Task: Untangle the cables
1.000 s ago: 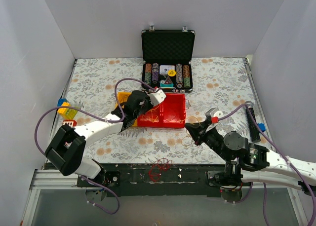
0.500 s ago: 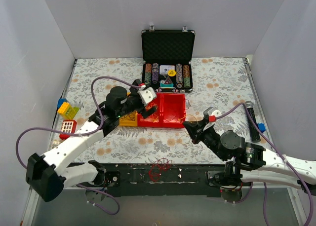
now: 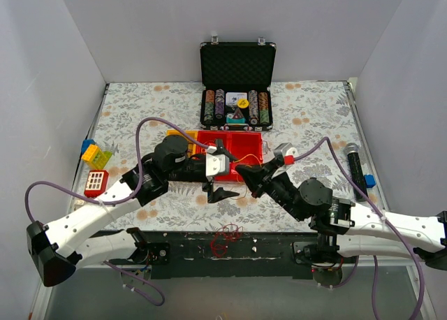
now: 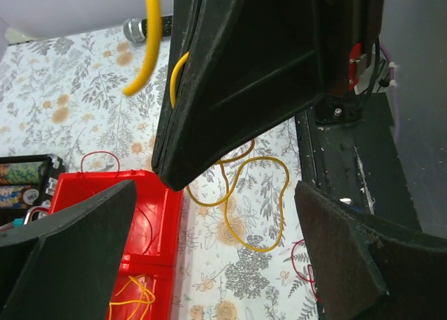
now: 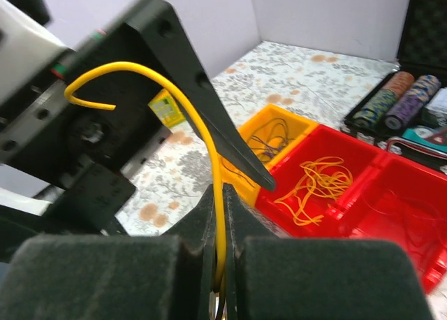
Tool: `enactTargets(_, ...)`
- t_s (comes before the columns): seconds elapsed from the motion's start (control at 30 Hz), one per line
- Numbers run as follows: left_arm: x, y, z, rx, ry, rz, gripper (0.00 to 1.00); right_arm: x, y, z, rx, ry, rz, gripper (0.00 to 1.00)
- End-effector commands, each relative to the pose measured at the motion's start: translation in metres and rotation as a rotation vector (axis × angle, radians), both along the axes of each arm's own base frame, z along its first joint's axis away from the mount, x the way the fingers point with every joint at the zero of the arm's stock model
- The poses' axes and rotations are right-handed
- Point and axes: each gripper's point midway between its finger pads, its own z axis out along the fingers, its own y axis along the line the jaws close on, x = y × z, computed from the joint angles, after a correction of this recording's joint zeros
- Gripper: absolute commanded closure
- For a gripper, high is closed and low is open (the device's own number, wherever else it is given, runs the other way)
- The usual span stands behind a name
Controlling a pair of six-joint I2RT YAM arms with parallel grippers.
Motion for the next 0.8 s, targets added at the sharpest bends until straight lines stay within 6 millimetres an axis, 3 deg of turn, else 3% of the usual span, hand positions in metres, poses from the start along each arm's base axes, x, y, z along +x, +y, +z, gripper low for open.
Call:
enactTargets(0.0,-0.011,-0.002,0.004,-0.007,0.046,-0.035,0.04,-0.013,0.008,0.056,0.212,-0.038,0.082,0.99)
enactTargets(0.17,-0.012,-0.001,-0.001,-0.014,0.072,-0.023,0.12,-0.022,0.011,0.063,0.278,-0.065,0.14,0.99)
enactTargets(0.27,-0.014,-0.002,0.0,-0.027,0.094,-0.028,0.26,-0.026,0.019,0.062,0.273,-0.076,0.177,0.99)
enactTargets(0.37,-0.016,-0.003,0.0,-0.028,0.097,-0.043,0.5,-0.027,0.025,0.063,0.278,-0.073,0.189,0.99)
enactTargets(0.5,-0.01,-0.001,0.001,-0.028,0.078,-0.009,0.96,-0.024,0.023,0.062,0.281,-0.072,0.17,0.98)
enactTargets(0.57,-0.004,0.001,0.0,-0.026,0.06,0.031,1.0,-0.021,0.018,0.057,0.269,-0.06,0.144,0.75)
enactTargets(0.67,0.015,0.007,0.0,-0.031,0.023,0.139,1.0,-0.014,0.001,0.047,0.249,-0.025,0.084,0.33)
enactTargets(0.77,0.042,0.016,0.002,-0.065,0.008,0.278,1.0,-0.009,-0.023,0.027,0.218,0.03,0.022,0.2)
